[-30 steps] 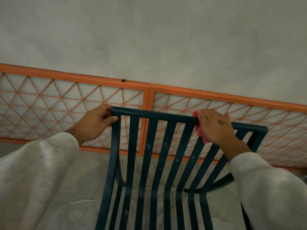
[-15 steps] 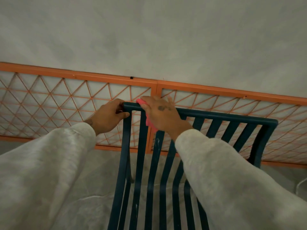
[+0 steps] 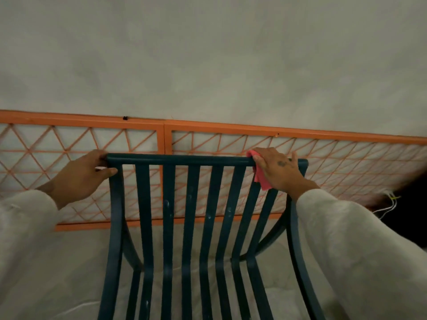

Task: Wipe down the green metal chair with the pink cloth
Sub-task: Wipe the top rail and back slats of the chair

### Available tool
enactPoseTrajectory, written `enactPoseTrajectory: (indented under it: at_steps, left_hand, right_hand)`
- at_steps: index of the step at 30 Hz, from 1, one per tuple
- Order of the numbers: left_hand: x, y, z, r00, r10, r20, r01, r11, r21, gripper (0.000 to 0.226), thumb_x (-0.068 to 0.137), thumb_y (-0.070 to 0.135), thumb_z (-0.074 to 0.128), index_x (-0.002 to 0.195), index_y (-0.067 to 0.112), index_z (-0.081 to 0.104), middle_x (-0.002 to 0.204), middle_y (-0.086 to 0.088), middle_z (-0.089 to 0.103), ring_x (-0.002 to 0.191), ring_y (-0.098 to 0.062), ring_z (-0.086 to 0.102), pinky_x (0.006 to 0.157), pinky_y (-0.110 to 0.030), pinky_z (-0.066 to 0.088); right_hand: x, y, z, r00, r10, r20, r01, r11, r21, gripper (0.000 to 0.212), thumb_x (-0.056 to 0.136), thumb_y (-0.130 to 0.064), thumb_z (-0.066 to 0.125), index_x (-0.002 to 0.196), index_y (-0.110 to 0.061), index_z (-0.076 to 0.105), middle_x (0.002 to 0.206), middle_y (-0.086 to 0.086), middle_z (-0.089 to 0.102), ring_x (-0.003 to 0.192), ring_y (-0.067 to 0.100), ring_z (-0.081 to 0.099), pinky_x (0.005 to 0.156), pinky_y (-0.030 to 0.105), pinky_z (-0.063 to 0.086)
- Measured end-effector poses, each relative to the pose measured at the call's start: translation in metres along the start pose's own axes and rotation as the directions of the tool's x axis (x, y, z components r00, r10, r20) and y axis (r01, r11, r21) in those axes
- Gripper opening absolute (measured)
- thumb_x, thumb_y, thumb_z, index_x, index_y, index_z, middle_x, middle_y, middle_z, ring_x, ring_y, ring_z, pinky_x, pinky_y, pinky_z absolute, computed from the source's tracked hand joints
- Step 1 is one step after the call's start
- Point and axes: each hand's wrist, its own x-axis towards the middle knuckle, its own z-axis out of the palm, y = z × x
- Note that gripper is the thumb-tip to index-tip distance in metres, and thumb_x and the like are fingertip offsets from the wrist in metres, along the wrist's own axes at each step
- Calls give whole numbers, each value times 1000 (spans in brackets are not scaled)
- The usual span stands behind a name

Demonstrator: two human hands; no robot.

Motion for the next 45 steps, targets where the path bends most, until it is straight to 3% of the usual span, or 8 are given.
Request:
enactPoseTrajectory:
  at_steps: [5,9,14,23,28,29,38,45]
  left_hand:
    - [-11,52,11,991,105,-79,-89,978,187,55,91,9,62,142,14,43,137,-15,53,121,-34,53,103,-46,41]
    - [-17,137,55,911,405,82,-410,859,306,35,92,17,56,125,24,59,106,3,62,103,-21,58,104,-51,39]
    - [-14,233,130,815,554,171,-578,795,185,36,92,12,52,126,21,59,115,-1,66,102,-21,61,93,-42,48]
    - [-3,292,203,821,545,171,-571,790,222,45,93,16,54,138,17,51,127,-5,61,112,-27,58,98,-44,45]
    - [-2,285,216,822,560,100,-568,798,204,51,87,13,58,137,14,52,131,-5,60,117,-29,57,104,-53,40]
    - [-2,284,218,823,560,98,-567,798,205,52,85,12,58,137,14,52,131,-5,59,118,-29,57,105,-54,38]
    - [-11,288,219,843,526,115,-533,786,313,60,87,7,55,145,16,41,143,-6,49,130,-31,45,117,-52,16]
    - [-18,294,224,872,485,72,-475,799,368,55,88,16,53,141,14,43,140,-11,50,128,-35,46,117,-54,16]
  right_hand:
    - [6,18,-2,1000,-26,-17,26,999,35,41,106,-46,17,131,-38,48,133,2,52,129,30,47,117,65,7]
    - [8,28,-1,995,-99,-2,99,995,10,36,106,-38,26,138,-37,42,136,0,49,131,29,46,117,66,7]
    - [8,50,-3,987,-154,-48,154,988,5,38,106,-39,28,143,-36,36,137,-3,47,131,26,46,116,69,5]
    - [8,101,10,952,196,-236,-140,962,233,45,95,-32,59,135,-26,40,130,4,46,123,28,44,107,62,33]
    - [-9,121,43,872,468,141,-364,429,827,60,103,-57,14,136,-21,48,131,8,54,120,30,53,103,48,46]
    - [-22,119,58,876,463,135,-350,419,838,59,101,-61,15,133,-24,50,128,5,55,118,29,55,97,49,51]
    - [-118,136,164,925,380,-29,-311,797,518,54,101,-58,30,137,-19,39,119,4,51,110,23,53,100,44,41]
    - [-124,134,159,905,412,102,-421,838,346,50,102,-57,30,121,-12,44,115,11,52,105,30,54,89,41,41]
